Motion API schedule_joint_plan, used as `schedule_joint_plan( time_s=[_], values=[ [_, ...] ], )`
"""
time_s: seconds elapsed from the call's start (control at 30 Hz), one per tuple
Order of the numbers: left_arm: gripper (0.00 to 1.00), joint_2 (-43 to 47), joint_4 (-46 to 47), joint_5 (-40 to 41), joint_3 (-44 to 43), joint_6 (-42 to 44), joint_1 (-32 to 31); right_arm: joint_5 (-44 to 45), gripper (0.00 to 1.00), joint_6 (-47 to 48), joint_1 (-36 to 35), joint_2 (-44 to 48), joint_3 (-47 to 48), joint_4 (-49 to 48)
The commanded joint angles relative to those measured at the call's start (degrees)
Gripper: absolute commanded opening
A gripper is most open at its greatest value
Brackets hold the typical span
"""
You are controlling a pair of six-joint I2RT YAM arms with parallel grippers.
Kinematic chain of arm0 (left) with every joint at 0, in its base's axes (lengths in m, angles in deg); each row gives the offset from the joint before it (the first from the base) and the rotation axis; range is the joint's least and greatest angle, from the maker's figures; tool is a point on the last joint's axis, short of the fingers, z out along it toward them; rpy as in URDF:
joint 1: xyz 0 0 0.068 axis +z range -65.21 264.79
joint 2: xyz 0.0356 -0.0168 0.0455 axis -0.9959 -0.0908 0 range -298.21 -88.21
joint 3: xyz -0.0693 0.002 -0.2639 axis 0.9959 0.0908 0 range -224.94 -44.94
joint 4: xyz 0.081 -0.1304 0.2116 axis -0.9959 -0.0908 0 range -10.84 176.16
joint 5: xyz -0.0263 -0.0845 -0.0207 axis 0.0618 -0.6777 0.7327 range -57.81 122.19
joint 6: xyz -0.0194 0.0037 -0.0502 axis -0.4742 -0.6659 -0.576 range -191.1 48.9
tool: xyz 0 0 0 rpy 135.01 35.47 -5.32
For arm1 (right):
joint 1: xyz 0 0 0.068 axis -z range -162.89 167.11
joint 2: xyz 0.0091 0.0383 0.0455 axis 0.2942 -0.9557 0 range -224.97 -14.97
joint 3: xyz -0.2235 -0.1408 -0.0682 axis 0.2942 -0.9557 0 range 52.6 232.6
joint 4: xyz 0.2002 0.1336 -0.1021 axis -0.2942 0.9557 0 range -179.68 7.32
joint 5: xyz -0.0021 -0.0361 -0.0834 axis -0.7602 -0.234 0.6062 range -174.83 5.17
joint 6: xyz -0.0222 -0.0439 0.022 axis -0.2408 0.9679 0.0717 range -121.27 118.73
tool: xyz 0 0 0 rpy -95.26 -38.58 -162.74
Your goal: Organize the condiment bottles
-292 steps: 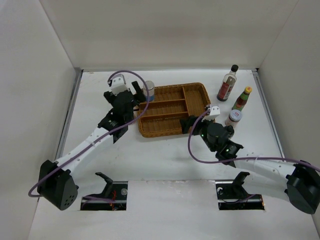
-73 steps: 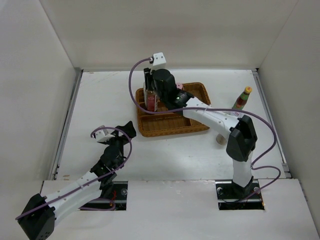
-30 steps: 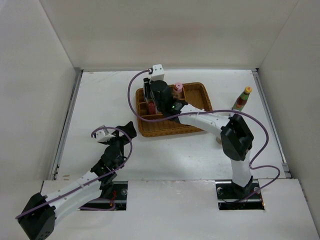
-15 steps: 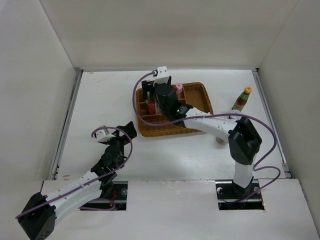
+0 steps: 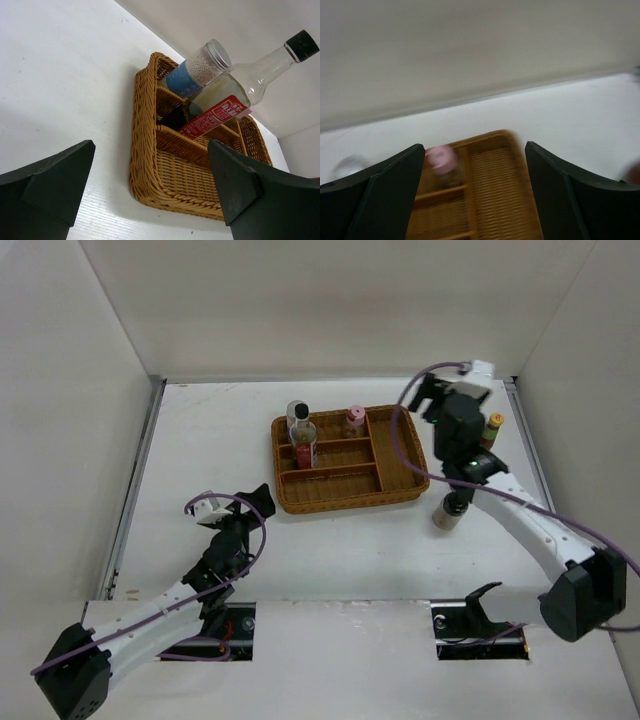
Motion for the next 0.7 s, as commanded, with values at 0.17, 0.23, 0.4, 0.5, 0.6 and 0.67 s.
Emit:
schedule_joint_plan(
  time_s=[0.17, 0.23, 0.4, 0.5, 0.6, 0.67],
  values=[
    [1.0, -0.4, 2.4, -0.5, 1.8, -0.6, -0.5, 6.7, 1.0, -3.9, 22.9, 3.7, -4.8, 11.0],
    [1.0, -1.3, 2.8, -0.5, 1.6, -0.6, -0.6, 5.2, 1.0, -4.0, 25.5, 1.4, -3.9, 11.9],
    [1.0, -1.0, 3.1, -0.7, 1.7, -0.6, -0.9, 0.6, 1.0, -4.2, 29.8, -4.4, -1.3, 11.9],
    [1.0, -2.1, 3.3, -0.7, 1.6, -0.6, -0.8, -2.5, 1.0, -4.8, 32.2, -7.0, -0.1, 11.6],
    [1.0, -2.0, 3.4, -0.7, 1.6, -0.6, -0.8, -4.9, 0.97, -5.5, 33.2, -9.6, 1.2, 10.9],
    [1.0, -2.0, 3.4, -0.7, 1.6, -0.6, -0.8, -5.2, 0.93, -5.2, 33.2, -10.7, 1.6, 9.7]
  ],
)
